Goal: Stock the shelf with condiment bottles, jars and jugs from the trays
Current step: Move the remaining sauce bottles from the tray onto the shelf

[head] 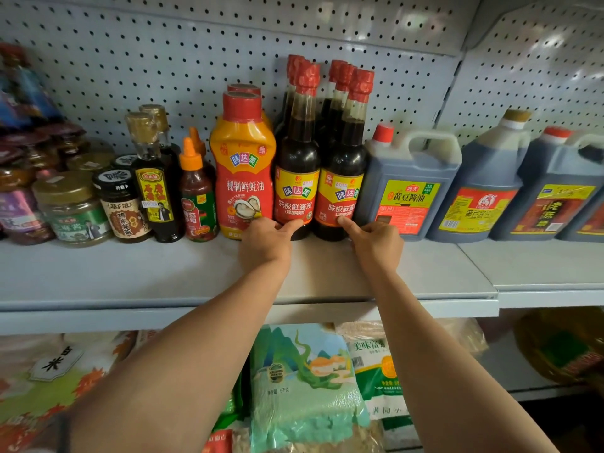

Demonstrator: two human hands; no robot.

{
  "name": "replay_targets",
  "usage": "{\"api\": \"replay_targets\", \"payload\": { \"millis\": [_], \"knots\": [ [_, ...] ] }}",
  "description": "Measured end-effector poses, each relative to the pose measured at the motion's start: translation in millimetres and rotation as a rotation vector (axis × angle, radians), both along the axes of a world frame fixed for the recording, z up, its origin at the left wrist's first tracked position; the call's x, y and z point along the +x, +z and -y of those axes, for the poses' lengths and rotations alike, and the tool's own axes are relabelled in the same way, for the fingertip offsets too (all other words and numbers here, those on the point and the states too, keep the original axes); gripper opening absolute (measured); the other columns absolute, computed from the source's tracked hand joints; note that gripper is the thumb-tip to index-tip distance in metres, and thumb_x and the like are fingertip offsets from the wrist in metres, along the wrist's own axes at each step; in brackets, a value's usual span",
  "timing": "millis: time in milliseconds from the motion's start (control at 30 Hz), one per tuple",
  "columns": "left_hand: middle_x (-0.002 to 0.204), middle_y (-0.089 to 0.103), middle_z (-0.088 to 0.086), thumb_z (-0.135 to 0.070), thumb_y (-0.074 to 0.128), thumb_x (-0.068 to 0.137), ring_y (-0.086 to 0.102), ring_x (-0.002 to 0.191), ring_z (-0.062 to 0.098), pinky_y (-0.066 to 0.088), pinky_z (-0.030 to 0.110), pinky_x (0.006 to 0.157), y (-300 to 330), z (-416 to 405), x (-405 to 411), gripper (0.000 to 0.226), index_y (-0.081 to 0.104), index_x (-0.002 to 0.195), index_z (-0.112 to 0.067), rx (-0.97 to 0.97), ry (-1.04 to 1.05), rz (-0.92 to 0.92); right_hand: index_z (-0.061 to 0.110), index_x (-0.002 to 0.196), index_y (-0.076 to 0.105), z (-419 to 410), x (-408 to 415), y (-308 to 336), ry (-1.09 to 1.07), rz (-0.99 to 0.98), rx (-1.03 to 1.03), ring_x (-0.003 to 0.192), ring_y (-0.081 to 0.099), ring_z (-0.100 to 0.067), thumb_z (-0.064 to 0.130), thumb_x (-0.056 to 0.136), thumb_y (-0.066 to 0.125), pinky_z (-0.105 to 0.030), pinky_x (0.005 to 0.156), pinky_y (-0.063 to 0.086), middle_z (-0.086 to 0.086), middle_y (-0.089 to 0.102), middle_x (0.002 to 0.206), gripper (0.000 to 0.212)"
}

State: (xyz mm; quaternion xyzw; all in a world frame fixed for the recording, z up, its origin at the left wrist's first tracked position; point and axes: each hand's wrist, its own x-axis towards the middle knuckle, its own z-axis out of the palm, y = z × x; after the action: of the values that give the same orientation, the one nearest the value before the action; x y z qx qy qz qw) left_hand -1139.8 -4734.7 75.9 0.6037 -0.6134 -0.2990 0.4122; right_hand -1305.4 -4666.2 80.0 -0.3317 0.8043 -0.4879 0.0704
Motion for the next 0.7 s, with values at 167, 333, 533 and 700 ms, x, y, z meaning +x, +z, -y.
{"api": "replay_targets", "payload": {
  "millis": [167, 333, 533, 700],
  "knots": [
    [0.092, 0.069, 0.002, -0.055, 0.073, 0.081, 0.059, 0.077, 0.023, 0.041, 0.030, 0.066, 13.2, -15.5, 10.9, 0.044, 0.067, 0.085, -0.012, 0.071, -0.048, -0.013, 0.016, 0.066, 0.067, -16.3, 11.1, 9.3, 0.046, -0.024, 0.069, 0.061, 0.057, -0.015, 0.064, 0.082, 0.068, -0.021, 0.050, 0.032, 0.002, 0.062, 0.063, 0.051],
    [0.114, 0.070, 0.007, -0.047, 0.085, 0.071, 0.066, 0.103, 0.030, 0.053, 0.039, 0.092, 24.5, -40.3, 41.2, 0.053, 0.064, 0.105, -0.012, 0.226, -0.146, -0.102, 0.017, 0.082, 0.074, -52.2, 30.0, 23.8, 0.140, -0.071, 0.157, 0.081, 0.064, -0.020, 0.056, 0.087, 0.068, -0.027, 0.062, 0.041, 0.000, 0.072, 0.083, 0.039],
    [0.132, 0.060, 0.007, -0.046, 0.083, 0.074, 0.056, 0.121, 0.028, 0.046, 0.036, 0.097, 30.0, -99.4, 80.2, 0.068, 0.055, 0.125, -0.012, 0.203, -0.234, 0.005, 0.013, 0.131, 0.060, -135.3, 59.7, 32.4, 0.137, -0.019, 0.132, 0.115, 0.062, -0.023, 0.053, 0.080, 0.077, -0.030, 0.090, 0.046, -0.005, 0.065, 0.128, 0.066],
    [0.125, 0.052, 0.009, -0.047, 0.085, 0.071, 0.056, 0.112, 0.029, 0.049, 0.036, 0.091, 7.2, -164.1, 111.1, 0.063, 0.054, 0.122, -0.026, 0.067, -0.360, 0.144, 0.020, 0.135, 0.056, -220.7, 94.7, 25.7, 0.130, -0.096, 0.265, 0.103, 0.059, -0.016, 0.044, 0.079, 0.081, -0.026, 0.080, 0.042, 0.004, 0.064, 0.115, 0.066]
  ]
}}
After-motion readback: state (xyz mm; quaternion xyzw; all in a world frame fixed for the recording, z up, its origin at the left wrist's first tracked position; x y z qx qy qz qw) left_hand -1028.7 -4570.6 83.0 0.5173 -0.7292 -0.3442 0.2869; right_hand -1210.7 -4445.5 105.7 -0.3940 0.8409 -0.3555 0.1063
